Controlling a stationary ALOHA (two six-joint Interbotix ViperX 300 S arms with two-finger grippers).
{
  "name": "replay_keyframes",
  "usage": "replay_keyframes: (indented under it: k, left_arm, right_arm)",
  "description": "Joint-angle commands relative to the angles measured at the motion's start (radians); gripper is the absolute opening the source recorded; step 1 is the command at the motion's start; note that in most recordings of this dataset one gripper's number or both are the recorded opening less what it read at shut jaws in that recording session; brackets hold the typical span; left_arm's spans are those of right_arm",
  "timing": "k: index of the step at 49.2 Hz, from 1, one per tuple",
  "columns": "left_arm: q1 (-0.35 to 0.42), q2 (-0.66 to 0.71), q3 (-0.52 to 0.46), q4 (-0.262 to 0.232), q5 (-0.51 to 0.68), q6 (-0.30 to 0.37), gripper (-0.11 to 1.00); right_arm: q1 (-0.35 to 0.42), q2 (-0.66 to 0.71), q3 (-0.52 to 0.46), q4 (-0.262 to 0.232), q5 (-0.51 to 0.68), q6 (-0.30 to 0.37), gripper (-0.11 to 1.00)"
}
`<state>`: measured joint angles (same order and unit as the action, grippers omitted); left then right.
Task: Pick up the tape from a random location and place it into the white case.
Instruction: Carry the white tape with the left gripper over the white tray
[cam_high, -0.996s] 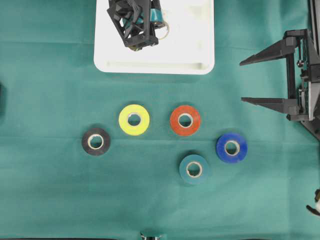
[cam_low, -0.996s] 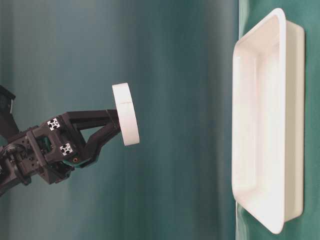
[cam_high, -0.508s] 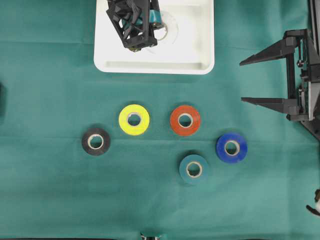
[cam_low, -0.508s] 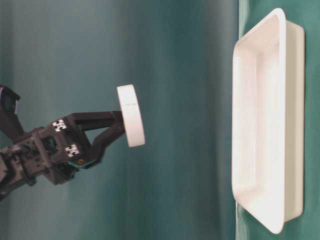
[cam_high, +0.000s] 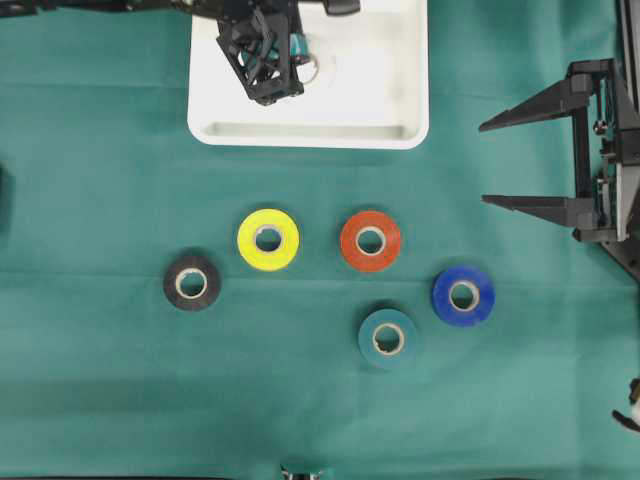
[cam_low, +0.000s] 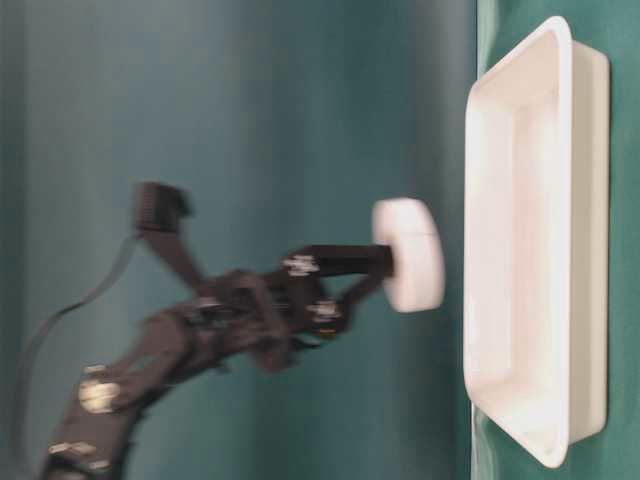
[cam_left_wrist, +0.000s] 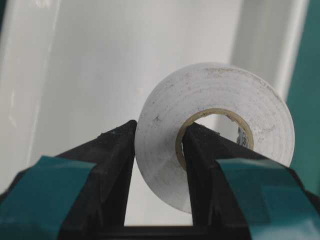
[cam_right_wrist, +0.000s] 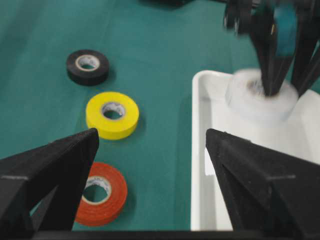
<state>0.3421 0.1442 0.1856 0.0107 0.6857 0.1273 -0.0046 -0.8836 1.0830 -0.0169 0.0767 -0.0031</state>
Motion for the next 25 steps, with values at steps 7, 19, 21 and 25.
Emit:
replay_keyframes:
  k: [7,19,21,25]
  left_arm:
    - [0.025,0.041,0.014,0.003,-0.115,0.005,0.25]
    - [0.049,0.124,0.015,0.003,-0.135,0.021,0.25]
    - [0.051,0.138,0.014,0.003,-0.135,0.025,0.25]
    - [0.055,0.156,0.014,0.003,-0.141,0.025,0.25]
  right_arm:
    - [0.002,0.008,-0.026,0.0,-0.006,-0.003,0.91]
    - [0.002,0.011,-0.026,0.0,-0.005,-0.003,0.91]
    - [0.002,0.011,-0.026,0.0,-0.005,-0.003,0.91]
    - [0.002,0.011,-0.026,0.0,-0.006,-0.005,0.91]
